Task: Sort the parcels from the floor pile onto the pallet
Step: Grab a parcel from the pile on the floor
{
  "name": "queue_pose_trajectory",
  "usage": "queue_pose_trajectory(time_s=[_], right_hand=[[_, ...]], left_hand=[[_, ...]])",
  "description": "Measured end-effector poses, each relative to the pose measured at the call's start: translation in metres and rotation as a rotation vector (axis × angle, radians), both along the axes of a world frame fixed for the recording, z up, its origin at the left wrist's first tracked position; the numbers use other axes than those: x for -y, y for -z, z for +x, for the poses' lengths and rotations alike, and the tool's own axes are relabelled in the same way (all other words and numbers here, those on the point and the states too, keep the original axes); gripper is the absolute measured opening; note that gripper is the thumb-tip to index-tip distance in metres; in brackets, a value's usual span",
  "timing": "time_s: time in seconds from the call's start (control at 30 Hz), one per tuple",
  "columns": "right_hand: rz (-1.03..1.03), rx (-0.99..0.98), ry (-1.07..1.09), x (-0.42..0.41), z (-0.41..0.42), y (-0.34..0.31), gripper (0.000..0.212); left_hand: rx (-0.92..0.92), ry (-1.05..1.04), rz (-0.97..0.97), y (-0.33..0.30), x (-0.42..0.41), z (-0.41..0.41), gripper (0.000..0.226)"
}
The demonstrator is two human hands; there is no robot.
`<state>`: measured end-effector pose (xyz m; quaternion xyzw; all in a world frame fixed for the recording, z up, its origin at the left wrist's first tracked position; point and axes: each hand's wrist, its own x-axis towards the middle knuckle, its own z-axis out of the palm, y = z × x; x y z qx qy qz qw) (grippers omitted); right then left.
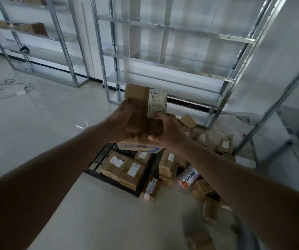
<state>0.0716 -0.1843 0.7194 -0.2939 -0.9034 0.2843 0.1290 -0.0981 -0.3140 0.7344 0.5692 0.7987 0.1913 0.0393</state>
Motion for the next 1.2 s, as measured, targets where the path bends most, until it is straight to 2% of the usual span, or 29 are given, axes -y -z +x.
queue_pose_trajectory(time_s=[0.33,0.63,0.73,0.87,1.0,1.2], right_hand=[[-0.094,0.067,-0.066,0.073,-0.171,0.034,0.090],[-0.239,0.087,-0.026,0.041,-0.331,0.119,0.089],[-0.267,0.098,-0.038,0.024,-0.382,0.143,0.090],[-0.340,0.110,-0.041,0.009,-0.430,0.167,0.089],[-0.408,0.130,-0.021,-0.002,-0.479,0.186,0.087],[-0.488,0.157,0.081,-0.014,-0.566,0.239,0.087]], left_hand=[[0.096,-0.018,-0.048,0.037,0.085,-0.168,0.112],[0.128,0.042,-0.112,0.109,0.056,-0.329,0.117],[0.064,0.044,-0.239,0.135,0.036,-0.383,0.119],[0.255,-0.167,-0.385,0.164,0.019,-0.443,0.127],[0.301,-0.151,-0.461,0.188,0.003,-0.496,0.129],[0.497,-0.134,-0.506,0.248,-0.021,-0.587,0.123]])
